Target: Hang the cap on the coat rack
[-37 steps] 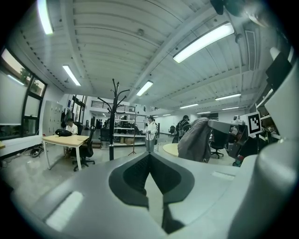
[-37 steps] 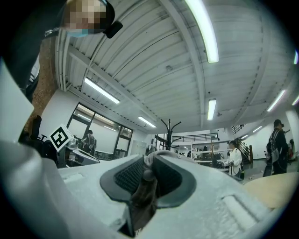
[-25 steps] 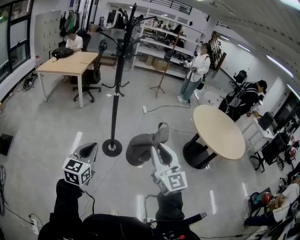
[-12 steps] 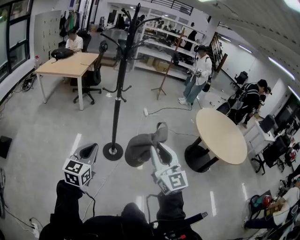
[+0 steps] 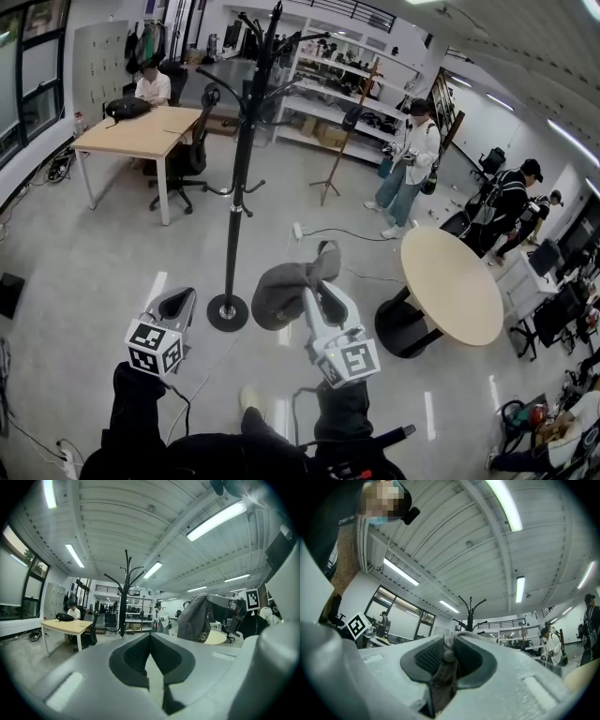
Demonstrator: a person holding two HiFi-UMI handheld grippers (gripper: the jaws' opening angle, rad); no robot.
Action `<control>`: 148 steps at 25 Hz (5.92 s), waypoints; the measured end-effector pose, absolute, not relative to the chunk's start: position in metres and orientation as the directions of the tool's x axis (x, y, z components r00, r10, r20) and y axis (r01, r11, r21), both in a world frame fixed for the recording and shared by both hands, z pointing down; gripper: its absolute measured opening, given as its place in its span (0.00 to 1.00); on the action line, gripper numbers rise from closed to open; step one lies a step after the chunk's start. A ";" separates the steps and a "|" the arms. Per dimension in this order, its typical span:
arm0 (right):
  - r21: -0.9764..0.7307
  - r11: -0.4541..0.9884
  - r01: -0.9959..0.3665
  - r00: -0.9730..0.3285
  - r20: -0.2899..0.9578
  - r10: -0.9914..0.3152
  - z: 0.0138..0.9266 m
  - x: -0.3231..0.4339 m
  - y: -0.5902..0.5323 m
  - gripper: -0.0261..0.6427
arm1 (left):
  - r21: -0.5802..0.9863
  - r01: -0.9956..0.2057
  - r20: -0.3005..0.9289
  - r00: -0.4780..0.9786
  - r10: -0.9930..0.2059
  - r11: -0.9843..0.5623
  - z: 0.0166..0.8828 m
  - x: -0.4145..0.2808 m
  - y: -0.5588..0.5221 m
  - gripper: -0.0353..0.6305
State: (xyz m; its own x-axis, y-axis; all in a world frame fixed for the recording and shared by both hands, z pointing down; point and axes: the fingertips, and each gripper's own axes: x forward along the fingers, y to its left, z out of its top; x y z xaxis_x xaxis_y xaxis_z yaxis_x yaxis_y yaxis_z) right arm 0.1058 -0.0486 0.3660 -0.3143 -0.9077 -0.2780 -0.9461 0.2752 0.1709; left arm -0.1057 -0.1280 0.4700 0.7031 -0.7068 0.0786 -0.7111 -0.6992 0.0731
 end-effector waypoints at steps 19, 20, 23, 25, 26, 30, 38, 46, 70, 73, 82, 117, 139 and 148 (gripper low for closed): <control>0.183 0.386 -0.904 -0.426 -0.299 -0.854 0.344 0.171 -0.175 0.16 | 0.070 -0.773 0.075 0.634 -0.770 -0.630 0.454 -0.037 -0.236 0.06; 0.186 0.391 -0.901 -0.431 -0.302 -0.850 0.342 0.174 -0.181 0.16 | 0.067 -0.776 0.070 0.630 -0.773 -0.627 0.452 -0.033 -0.241 0.06; 0.187 0.410 -0.893 -0.449 -0.307 -0.839 0.342 0.182 -0.200 0.16 | 0.064 -0.789 0.069 0.614 -0.786 -0.611 0.451 -0.026 -0.257 0.06; 0.187 0.424 -0.886 -0.463 -0.310 -0.830 0.343 0.186 -0.213 0.16 | 0.065 -0.799 0.071 0.602 -0.796 -0.598 0.454 -0.022 -0.267 0.06; 0.187 0.431 -0.883 -0.469 -0.312 -0.826 0.343 0.189 -0.219 0.16 | 0.065 -0.803 0.072 0.595 -0.800 -0.592 0.455 -0.020 -0.271 0.06; 0.185 0.455 -0.871 -0.491 -0.319 -0.811 0.342 0.198 -0.238 0.16 | 0.061 -0.819 0.071 0.573 -0.816 -0.570 0.455 -0.013 -0.284 0.06; 0.179 0.495 -0.850 -0.526 -0.338 -0.781 0.335 0.198 -0.275 0.16 | 0.051 -0.848 0.082 0.529 -0.844 -0.527 0.452 -0.020 -0.311 0.06; 0.175 0.489 -0.854 -0.517 -0.373 -0.770 0.323 0.199 -0.309 0.16 | 0.044 -0.855 0.082 0.518 -0.851 -0.516 0.446 -0.028 -0.349 0.06; 0.267 0.498 -0.825 -0.564 -0.452 -0.691 0.247 0.173 -0.378 0.16 | 0.073 -0.849 0.034 0.527 -0.849 -0.524 0.422 -0.039 -0.457 0.06; 0.273 0.507 -0.818 -0.574 -0.454 -0.681 0.242 0.167 -0.382 0.16 | 0.078 -0.851 0.033 0.522 -0.852 -0.519 0.422 -0.044 -0.461 0.06; 0.290 0.531 -0.796 -0.602 -0.459 -0.653 0.239 0.151 -0.385 0.16 | 0.088 -0.868 0.027 0.492 -0.870 -0.488 0.427 -0.061 -0.461 0.06; 0.182 0.506 -0.843 -0.532 -0.413 -0.739 0.275 0.172 -0.421 0.16 | 0.091 -0.860 0.087 0.510 -0.856 -0.503 0.444 -0.063 -0.480 0.06; 0.135 0.490 -0.861 -0.504 -0.347 -0.791 0.315 0.178 -0.441 0.16 | 0.101 -0.854 0.122 0.519 -0.846 -0.510 0.462 -0.060 -0.486 0.06; 0.123 0.499 -0.858 -0.509 -0.324 -0.797 0.322 0.175 -0.451 0.16 | 0.105 -0.859 0.132 0.511 -0.849 -0.501 0.462 -0.064 -0.485 0.06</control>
